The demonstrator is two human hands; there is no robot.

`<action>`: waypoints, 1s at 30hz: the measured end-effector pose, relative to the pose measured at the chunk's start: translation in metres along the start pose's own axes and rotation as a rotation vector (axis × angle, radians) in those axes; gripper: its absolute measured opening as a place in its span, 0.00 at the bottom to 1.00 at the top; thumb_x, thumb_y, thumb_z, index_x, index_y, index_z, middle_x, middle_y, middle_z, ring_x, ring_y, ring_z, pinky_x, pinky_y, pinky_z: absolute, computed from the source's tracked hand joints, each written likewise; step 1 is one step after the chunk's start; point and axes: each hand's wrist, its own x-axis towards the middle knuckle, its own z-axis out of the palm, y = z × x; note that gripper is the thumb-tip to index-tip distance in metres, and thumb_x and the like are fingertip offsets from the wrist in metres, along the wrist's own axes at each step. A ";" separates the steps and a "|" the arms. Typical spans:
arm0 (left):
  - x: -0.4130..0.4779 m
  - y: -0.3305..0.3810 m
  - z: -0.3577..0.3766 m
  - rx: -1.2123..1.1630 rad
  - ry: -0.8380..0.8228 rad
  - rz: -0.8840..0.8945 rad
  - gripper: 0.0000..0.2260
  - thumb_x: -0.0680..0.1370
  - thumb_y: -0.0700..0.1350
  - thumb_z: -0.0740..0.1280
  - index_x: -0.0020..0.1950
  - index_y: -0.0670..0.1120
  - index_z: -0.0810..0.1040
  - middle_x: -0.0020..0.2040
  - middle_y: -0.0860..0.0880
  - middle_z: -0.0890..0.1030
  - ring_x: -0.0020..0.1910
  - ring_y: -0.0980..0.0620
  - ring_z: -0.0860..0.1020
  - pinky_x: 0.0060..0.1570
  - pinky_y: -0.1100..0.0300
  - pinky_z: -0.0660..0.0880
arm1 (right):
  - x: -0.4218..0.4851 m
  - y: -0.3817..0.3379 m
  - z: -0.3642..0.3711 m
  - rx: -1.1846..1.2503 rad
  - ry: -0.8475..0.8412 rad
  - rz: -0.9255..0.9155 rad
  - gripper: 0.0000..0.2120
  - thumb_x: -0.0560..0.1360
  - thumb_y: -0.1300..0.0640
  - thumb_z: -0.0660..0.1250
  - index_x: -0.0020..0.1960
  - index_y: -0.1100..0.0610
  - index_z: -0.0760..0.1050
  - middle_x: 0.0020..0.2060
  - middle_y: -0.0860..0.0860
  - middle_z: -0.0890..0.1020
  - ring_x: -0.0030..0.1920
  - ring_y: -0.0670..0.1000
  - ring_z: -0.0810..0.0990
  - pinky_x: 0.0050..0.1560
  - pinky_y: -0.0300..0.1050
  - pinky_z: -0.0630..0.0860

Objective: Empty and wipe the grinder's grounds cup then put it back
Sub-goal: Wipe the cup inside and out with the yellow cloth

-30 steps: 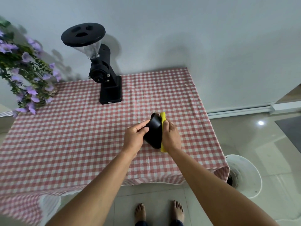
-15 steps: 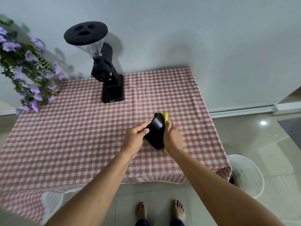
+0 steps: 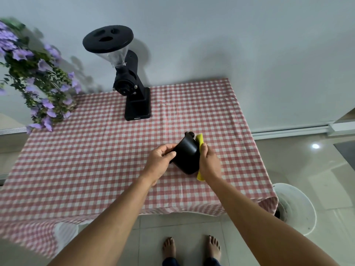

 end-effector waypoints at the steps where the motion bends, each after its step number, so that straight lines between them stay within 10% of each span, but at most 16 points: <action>1: 0.001 0.002 -0.003 0.018 -0.012 -0.001 0.08 0.79 0.43 0.71 0.53 0.57 0.83 0.46 0.57 0.87 0.50 0.62 0.84 0.44 0.71 0.78 | -0.002 0.000 0.002 -0.005 0.009 -0.019 0.25 0.81 0.39 0.44 0.57 0.51 0.76 0.43 0.47 0.81 0.41 0.46 0.79 0.35 0.42 0.70; 11: 0.012 0.004 0.000 0.166 0.139 -0.015 0.13 0.79 0.44 0.72 0.63 0.49 0.83 0.58 0.53 0.85 0.58 0.55 0.82 0.57 0.60 0.80 | -0.017 -0.012 0.009 0.151 0.170 -0.062 0.19 0.83 0.46 0.51 0.47 0.54 0.76 0.34 0.46 0.79 0.35 0.49 0.79 0.33 0.45 0.71; 14: 0.012 0.002 0.006 0.159 0.151 0.030 0.12 0.78 0.43 0.72 0.61 0.49 0.84 0.51 0.60 0.85 0.53 0.60 0.83 0.45 0.73 0.78 | -0.020 -0.033 0.010 0.352 0.191 -0.175 0.19 0.82 0.42 0.52 0.61 0.46 0.78 0.52 0.43 0.83 0.51 0.43 0.81 0.49 0.45 0.77; 18: 0.012 0.006 0.011 0.225 0.103 0.055 0.12 0.77 0.44 0.73 0.60 0.52 0.84 0.54 0.60 0.84 0.52 0.63 0.82 0.49 0.71 0.77 | -0.002 -0.045 0.010 0.146 -0.057 -0.203 0.21 0.81 0.41 0.55 0.72 0.44 0.70 0.76 0.43 0.63 0.73 0.50 0.65 0.70 0.53 0.65; 25: 0.010 0.005 0.002 0.247 0.011 0.118 0.13 0.76 0.39 0.74 0.58 0.52 0.85 0.60 0.57 0.83 0.56 0.64 0.81 0.52 0.75 0.75 | 0.017 -0.053 -0.007 0.146 0.065 -0.086 0.12 0.75 0.39 0.65 0.51 0.42 0.84 0.43 0.40 0.85 0.42 0.42 0.81 0.36 0.34 0.72; 30: 0.007 0.006 0.005 0.232 -0.011 0.124 0.13 0.76 0.41 0.74 0.60 0.47 0.85 0.63 0.50 0.83 0.62 0.54 0.81 0.62 0.59 0.78 | 0.027 -0.075 -0.013 0.112 0.047 0.102 0.18 0.72 0.38 0.65 0.37 0.50 0.84 0.36 0.49 0.85 0.39 0.50 0.83 0.44 0.47 0.80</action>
